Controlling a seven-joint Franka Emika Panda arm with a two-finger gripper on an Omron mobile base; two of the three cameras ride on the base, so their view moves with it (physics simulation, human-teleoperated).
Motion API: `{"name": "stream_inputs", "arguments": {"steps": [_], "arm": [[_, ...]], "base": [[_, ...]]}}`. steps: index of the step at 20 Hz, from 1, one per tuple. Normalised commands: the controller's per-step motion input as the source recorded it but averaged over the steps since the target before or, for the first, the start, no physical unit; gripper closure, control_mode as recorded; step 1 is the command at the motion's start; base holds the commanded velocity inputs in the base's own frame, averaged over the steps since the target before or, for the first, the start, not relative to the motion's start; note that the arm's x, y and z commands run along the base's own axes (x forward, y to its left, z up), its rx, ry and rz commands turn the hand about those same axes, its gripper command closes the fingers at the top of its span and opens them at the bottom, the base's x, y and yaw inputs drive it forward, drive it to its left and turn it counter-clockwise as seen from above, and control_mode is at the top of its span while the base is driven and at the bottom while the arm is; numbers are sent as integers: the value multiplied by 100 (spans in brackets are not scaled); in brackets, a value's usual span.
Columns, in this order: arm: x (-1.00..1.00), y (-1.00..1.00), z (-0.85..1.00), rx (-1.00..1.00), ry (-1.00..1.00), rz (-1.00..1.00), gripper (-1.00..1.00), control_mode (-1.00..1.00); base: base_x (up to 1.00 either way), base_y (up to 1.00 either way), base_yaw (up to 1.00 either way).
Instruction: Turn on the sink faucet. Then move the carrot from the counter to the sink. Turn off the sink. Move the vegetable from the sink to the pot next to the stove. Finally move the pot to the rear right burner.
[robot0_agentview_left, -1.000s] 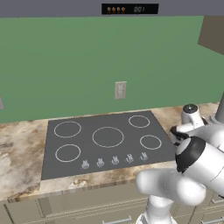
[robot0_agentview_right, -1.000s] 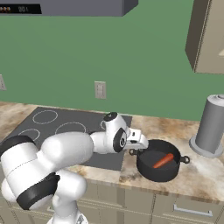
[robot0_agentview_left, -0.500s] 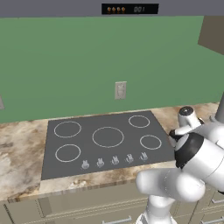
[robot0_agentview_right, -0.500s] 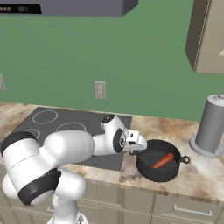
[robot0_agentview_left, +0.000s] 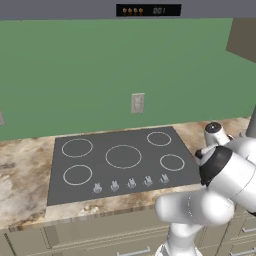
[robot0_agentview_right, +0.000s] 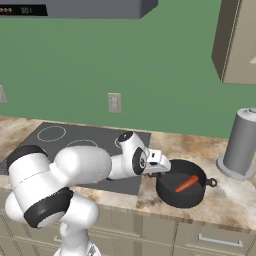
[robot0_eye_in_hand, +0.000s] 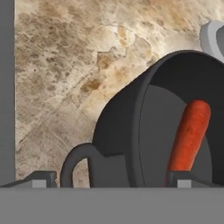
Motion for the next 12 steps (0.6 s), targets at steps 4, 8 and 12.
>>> {"name": "stream_inputs", "arguments": {"steps": [4,8,12], "arm": [[7,0,-20,-3,5,0,-100,-100],[0,0,-17,0,3,0,-100,-100],[0,0,-18,0,2,0,-100,-100]], "base": [[0,0,0],[0,0,0],[0,0,0]]}}
